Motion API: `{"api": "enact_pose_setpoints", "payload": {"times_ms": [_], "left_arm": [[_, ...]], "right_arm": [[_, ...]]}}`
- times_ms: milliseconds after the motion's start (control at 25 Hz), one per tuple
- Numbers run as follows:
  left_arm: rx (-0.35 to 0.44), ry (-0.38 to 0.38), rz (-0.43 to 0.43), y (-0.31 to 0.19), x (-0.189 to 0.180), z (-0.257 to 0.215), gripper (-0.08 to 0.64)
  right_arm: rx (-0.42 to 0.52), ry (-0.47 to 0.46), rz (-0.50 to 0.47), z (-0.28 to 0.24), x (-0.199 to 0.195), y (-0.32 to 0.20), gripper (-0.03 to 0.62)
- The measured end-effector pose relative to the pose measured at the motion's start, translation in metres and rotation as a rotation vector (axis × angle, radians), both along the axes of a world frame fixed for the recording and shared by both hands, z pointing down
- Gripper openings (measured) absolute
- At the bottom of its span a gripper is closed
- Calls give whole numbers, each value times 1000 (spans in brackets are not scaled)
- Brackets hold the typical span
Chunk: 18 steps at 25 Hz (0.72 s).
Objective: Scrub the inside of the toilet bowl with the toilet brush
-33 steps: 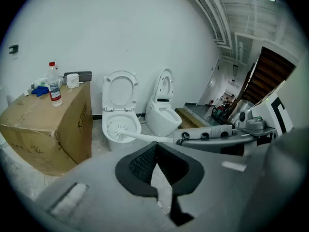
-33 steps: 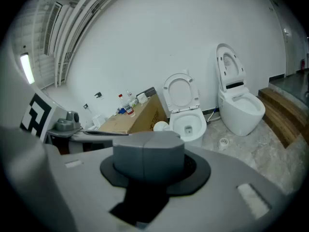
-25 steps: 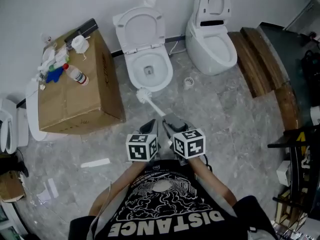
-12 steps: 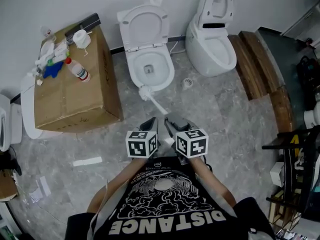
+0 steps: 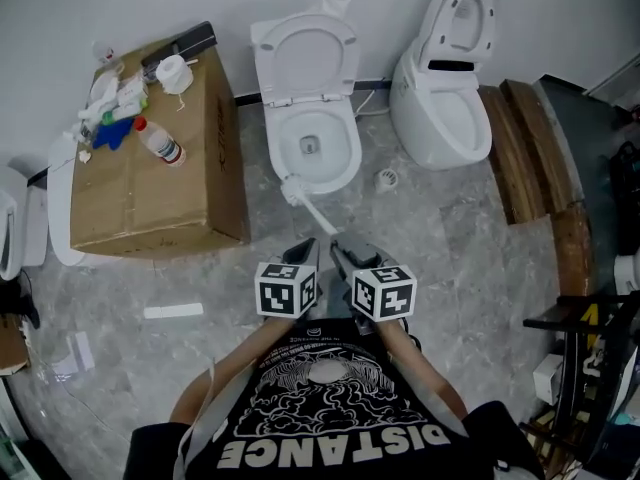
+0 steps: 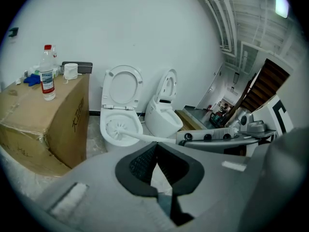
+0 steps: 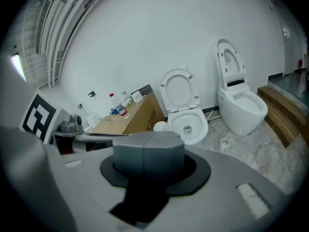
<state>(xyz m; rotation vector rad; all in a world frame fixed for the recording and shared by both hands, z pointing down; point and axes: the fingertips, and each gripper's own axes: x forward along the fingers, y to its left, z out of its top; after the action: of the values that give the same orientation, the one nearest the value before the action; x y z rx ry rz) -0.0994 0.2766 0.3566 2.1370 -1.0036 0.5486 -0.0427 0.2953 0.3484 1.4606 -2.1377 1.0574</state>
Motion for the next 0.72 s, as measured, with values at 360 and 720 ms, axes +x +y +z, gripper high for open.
{"api": "enact_pose_setpoints", "payload": {"times_ms": [360, 720], "left_arm": [[-58, -31, -71, -64, 34, 19, -2], [-103, -103, -70, -101, 75, 38, -2]], "right_arm": [[-56, -42, -68, 21, 37, -69, 152], [-131, -101, -114, 50, 79, -114, 152]]}}
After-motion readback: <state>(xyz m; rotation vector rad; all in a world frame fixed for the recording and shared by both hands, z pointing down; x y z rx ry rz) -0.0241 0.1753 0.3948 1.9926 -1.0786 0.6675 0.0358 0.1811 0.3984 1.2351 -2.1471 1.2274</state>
